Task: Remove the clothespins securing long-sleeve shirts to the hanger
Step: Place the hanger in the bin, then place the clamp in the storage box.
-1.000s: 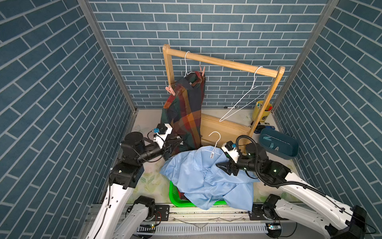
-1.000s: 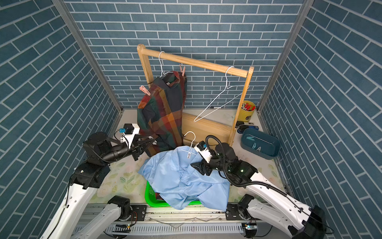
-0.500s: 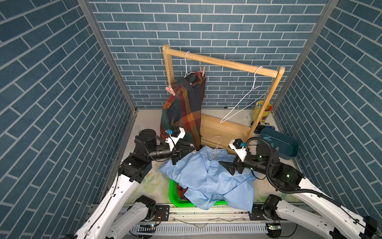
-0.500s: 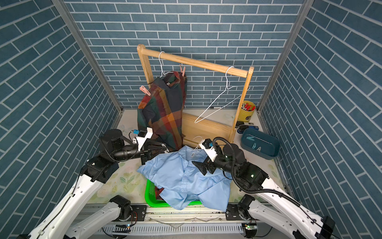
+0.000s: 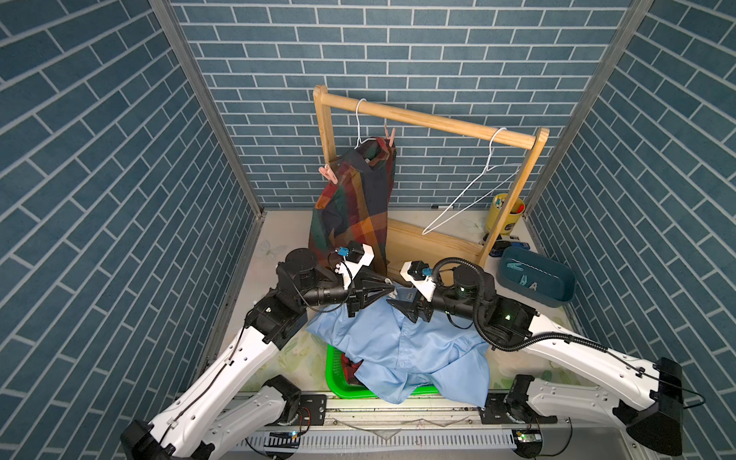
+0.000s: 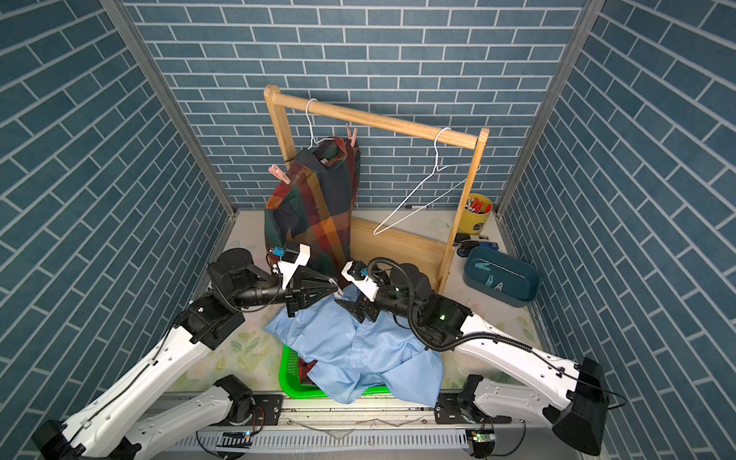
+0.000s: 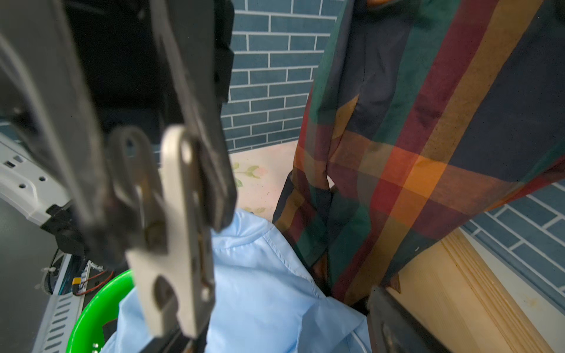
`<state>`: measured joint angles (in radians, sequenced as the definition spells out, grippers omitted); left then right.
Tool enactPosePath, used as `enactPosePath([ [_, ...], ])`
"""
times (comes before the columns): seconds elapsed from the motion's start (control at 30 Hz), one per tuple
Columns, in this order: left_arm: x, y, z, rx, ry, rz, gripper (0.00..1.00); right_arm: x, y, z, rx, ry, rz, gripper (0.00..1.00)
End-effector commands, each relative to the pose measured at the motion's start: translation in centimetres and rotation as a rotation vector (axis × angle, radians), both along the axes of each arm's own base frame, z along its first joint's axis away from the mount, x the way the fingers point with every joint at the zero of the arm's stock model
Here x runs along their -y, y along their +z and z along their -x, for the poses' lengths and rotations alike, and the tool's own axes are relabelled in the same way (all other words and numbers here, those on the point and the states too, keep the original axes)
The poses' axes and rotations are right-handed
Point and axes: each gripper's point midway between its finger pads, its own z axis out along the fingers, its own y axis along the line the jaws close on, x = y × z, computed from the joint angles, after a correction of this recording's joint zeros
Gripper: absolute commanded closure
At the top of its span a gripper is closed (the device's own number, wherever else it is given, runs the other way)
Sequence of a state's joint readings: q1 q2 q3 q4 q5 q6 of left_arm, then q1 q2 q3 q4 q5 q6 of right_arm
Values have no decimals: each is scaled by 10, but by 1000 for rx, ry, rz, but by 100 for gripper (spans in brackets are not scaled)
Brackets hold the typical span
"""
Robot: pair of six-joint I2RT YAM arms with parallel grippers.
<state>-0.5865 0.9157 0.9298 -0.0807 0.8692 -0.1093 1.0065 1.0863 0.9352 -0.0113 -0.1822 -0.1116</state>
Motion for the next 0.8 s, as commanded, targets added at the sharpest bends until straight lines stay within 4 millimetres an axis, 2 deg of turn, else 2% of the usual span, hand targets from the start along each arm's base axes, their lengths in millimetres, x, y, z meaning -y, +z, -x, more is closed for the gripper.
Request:
enactPosePath([
  [0.0,0,-6,-4,9,24,-10,100,-3,39,7,89,41,-85,27],
  [0.23,0,-10,-12,7,62,-17,100,-3,42,17,73,66,-89,41],
  [0.5,0,-13,-21,-5,99,-27,100,-7,52,22,62,99,-127,41],
  [0.77,2,-11,-19,-14,86,-10,100,-13,52,19,63,99,-122,51],
])
